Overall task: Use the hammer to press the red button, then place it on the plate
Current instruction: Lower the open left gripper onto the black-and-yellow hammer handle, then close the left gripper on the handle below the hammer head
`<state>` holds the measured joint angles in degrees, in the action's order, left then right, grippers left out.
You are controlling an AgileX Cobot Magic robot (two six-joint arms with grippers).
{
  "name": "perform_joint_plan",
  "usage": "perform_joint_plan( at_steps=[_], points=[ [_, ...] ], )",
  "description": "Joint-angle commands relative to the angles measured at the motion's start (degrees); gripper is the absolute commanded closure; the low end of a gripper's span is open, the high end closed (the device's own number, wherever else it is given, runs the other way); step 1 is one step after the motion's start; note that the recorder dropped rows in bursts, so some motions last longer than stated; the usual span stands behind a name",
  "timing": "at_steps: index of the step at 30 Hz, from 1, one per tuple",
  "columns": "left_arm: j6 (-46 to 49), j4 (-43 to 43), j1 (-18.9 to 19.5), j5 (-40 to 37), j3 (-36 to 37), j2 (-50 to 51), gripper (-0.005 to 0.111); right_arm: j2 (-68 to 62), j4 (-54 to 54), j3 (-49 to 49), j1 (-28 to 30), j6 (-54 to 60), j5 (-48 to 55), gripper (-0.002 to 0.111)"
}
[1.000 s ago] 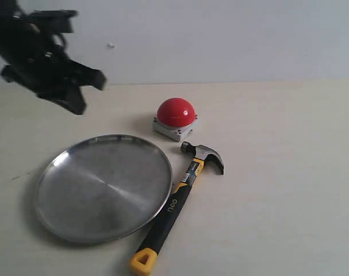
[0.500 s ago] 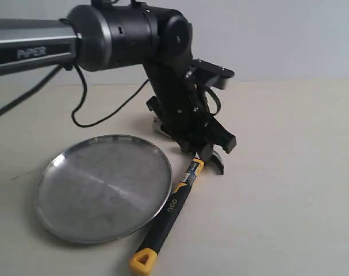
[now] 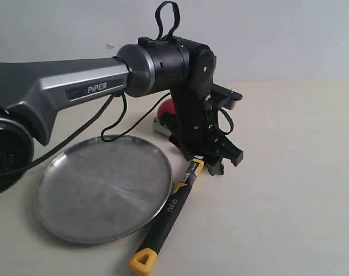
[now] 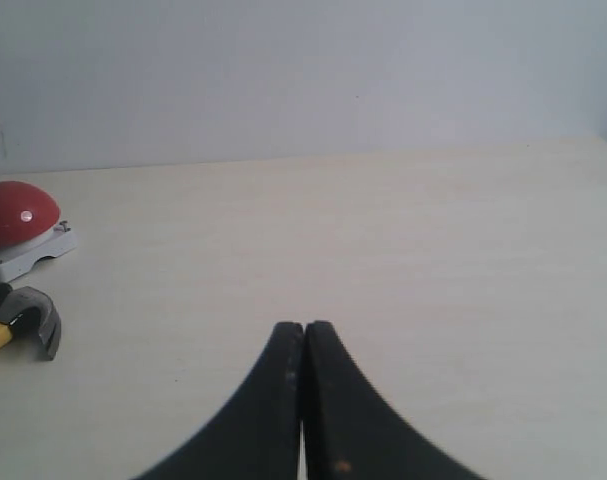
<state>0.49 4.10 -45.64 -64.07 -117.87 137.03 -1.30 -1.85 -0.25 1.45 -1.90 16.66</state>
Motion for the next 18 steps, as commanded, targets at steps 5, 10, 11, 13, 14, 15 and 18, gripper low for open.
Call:
perform_joint_plan(
  at_steps=[5,10,11,13,14,15,18],
  points=[
    [-1.75,-1.25,2.39,-5.89,-6.71,4.97,0.049,-0.22,0.25,0.25,0.30,0.16,-0.41,0.108],
    [-0.49,-0.37,2.51,-5.36,-6.94,6.16,0.049,-0.22,0.25,0.25,0.30,0.16,-0.41,0.108],
    [-0.49,-0.37,2.51,-5.14,-6.94,6.29,0.049,-0.22,0.25,0.25,0.30,0.16,-0.41,0.108],
    [-0.49,-0.37,2.51,-4.86,-6.94,6.66,0.049,-0.22,0.25,0.25,0.30,0.16,-0.41,0.108],
    [0.29,-0.48,2.51,-4.63,-6.94,6.89,0.049,-0.22,0.25,0.25,0.30,0.16,-0.41,0.108],
    [0.53,-0.48,2.51,-4.50,-6.94,6.99,0.049,-0.22,0.25,0.25,0.30,0.16,-0.41,0.108],
    [0.58,-0.48,2.39,-4.29,-6.94,7.39,0.049,-0.22,0.25,0.25,0.30,0.16,-0.41,0.108]
  ],
)
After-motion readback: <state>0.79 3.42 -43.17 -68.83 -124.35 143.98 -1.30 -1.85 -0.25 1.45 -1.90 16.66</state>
